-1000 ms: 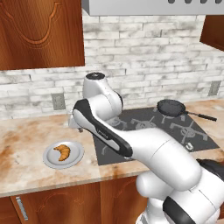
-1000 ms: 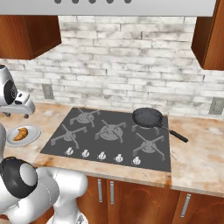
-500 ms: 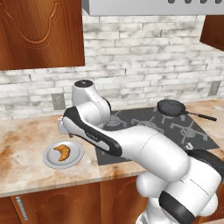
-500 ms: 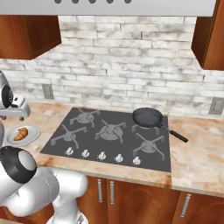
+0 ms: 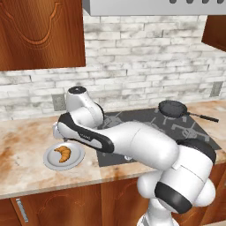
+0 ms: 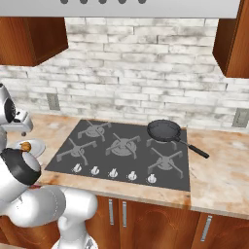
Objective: Pick the croissant and place it on the pan. Then turn on the stove to warm the croissant.
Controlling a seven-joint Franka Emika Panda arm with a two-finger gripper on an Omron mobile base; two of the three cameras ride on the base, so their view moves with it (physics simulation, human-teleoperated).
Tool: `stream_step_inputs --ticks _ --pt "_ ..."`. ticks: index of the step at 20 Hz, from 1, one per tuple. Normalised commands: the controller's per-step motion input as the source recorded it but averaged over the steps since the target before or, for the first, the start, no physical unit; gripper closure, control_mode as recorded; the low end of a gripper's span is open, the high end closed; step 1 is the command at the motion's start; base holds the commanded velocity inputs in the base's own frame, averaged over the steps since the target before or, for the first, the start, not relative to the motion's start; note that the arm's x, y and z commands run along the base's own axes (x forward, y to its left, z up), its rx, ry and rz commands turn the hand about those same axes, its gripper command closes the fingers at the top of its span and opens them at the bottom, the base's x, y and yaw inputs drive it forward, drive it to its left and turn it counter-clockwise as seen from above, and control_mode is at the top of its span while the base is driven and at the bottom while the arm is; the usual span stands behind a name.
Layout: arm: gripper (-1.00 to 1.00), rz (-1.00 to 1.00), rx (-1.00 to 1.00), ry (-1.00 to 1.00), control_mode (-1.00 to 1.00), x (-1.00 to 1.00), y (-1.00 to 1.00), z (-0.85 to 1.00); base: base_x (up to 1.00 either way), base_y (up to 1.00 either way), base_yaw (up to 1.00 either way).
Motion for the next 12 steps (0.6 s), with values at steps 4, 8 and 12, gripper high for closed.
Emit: stream_step_inputs --ticks 4,8,12 --pt "-1.0 0.01 0.0 0.03 -1.0 0.24 0.19 -0.25 0.0 0.0 0.0" --pt "-1.0 0.0 0.0 0.05 -1.0 0.26 0.14 -0.27 0.0 0.0 0.0" --pt "-1.0 0.0 0.0 0.08 -1.0 0.24 0.08 -0.3 0.0 0.0 0.0"
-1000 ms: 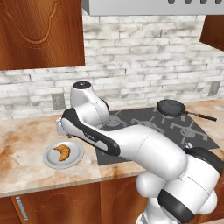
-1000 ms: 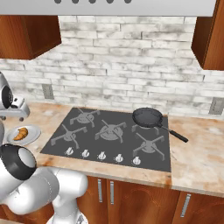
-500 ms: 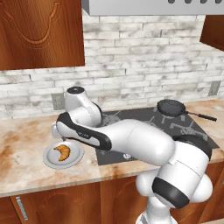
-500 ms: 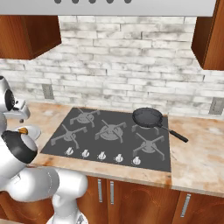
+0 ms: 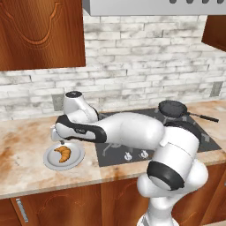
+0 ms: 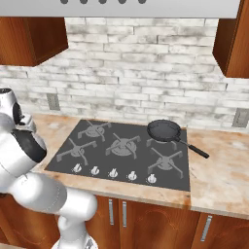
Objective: Pick the croissant and place it on the pan. Then turn on the stove to warm the croissant.
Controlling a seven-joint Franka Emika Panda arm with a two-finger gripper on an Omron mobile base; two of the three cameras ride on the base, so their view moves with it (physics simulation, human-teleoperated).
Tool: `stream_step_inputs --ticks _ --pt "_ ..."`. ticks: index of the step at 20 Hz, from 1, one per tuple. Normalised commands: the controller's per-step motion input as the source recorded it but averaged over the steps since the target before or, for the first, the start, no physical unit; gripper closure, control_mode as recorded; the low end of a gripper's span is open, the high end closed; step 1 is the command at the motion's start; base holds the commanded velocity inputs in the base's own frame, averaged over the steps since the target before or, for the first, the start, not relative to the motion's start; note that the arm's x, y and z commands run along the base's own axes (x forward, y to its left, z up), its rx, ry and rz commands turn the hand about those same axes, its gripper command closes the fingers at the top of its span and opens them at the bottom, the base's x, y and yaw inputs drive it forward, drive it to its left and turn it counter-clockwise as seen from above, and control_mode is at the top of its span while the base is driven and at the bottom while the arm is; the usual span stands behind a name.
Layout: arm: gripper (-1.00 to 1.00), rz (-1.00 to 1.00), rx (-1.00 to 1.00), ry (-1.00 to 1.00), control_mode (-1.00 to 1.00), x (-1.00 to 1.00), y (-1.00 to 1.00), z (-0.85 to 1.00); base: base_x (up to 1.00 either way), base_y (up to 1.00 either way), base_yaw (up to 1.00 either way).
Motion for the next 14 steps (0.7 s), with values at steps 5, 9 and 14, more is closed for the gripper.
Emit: stream_step_inputs --ticks 5,9,14 --pt "-1.0 0.0 0.0 0.11 -1.0 0.31 0.17 -0.35 0.0 0.0 0.0" --pt "-1.0 0.0 0.0 0.07 -1.0 0.31 0.19 -0.36 0.0 0.0 0.0" --pt "-1.0 0.0 -0.01 0.02 -1.0 0.29 0.16 -0.31 0.0 0.0 0.0"
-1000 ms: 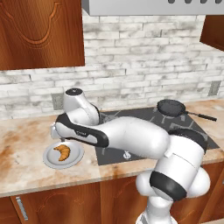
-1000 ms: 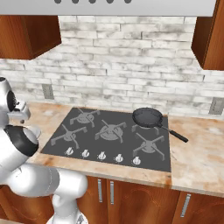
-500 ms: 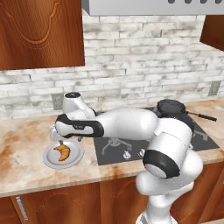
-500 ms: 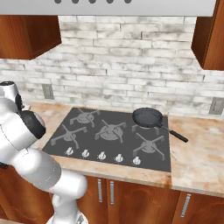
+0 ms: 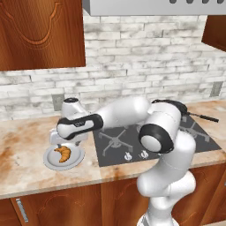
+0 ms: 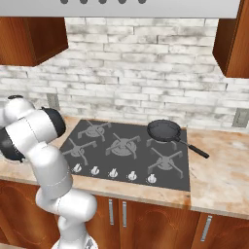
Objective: Pick the croissant and place it on the pan. Then turn on the stove to warm the croissant.
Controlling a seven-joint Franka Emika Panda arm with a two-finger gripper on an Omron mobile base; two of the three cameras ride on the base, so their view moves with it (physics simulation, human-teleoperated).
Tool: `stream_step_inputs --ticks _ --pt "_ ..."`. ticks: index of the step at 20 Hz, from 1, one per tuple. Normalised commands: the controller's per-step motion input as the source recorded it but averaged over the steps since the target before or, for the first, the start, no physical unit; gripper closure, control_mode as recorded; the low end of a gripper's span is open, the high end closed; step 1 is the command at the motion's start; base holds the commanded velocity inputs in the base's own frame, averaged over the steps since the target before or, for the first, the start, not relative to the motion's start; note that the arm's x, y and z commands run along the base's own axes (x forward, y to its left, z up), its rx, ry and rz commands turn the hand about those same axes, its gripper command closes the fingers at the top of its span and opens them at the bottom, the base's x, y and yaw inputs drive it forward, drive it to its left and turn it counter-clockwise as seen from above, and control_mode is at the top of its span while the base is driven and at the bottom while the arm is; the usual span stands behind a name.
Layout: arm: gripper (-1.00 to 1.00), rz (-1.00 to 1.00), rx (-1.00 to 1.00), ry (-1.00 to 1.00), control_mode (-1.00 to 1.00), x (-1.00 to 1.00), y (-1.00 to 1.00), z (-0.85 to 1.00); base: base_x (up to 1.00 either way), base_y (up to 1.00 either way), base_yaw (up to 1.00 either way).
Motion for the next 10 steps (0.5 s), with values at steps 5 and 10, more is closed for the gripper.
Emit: stream_step_inputs --ticks 5,10 --pt "-1.0 0.0 -0.03 0.0 -1.0 0.24 0.15 -0.31 0.0 0.0 0.0" --pt "-1.0 0.0 -0.05 0.0 -1.0 0.03 0.05 -0.26 0.0 0.0 0.0"
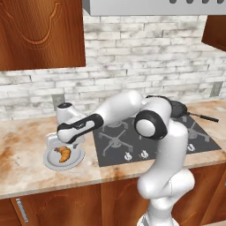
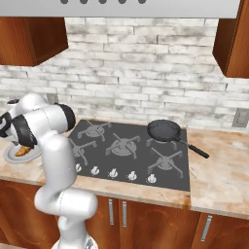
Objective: Pick the croissant and place it on the pan. Then turn on the stove to warm the croissant.
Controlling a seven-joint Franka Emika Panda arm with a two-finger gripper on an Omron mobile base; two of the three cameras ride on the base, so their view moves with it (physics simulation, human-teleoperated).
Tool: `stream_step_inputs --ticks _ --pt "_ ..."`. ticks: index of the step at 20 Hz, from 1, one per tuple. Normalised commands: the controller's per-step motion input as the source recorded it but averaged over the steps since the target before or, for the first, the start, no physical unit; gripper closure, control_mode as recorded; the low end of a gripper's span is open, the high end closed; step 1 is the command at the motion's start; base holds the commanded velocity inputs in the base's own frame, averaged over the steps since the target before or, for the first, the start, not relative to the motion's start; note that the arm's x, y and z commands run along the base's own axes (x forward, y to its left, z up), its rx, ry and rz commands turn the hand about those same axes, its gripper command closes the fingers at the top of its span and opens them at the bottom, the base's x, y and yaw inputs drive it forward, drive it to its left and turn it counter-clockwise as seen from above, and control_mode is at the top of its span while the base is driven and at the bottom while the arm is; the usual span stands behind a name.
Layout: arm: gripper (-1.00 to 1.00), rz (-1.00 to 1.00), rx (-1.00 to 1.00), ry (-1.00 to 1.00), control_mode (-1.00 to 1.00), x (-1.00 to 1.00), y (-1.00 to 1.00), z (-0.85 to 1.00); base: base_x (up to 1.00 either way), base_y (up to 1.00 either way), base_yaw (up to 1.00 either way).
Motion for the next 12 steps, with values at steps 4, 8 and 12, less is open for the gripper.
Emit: stream_step_inputs --ticks 4,8,12 --pt "-1.0 0.0 -0.03 0.0 -1.0 0.0 0.03 -0.23 0.0 0.0 0.0" --pt "-1.0 0.0 -0.01 0.0 -1.0 0.0 0.0 -0.28 0.0 0.0 0.0" --pt "-1.0 0.0 0.0 0.0 -1.0 0.0 0.0 -0.29 0.0 0.0 0.0"
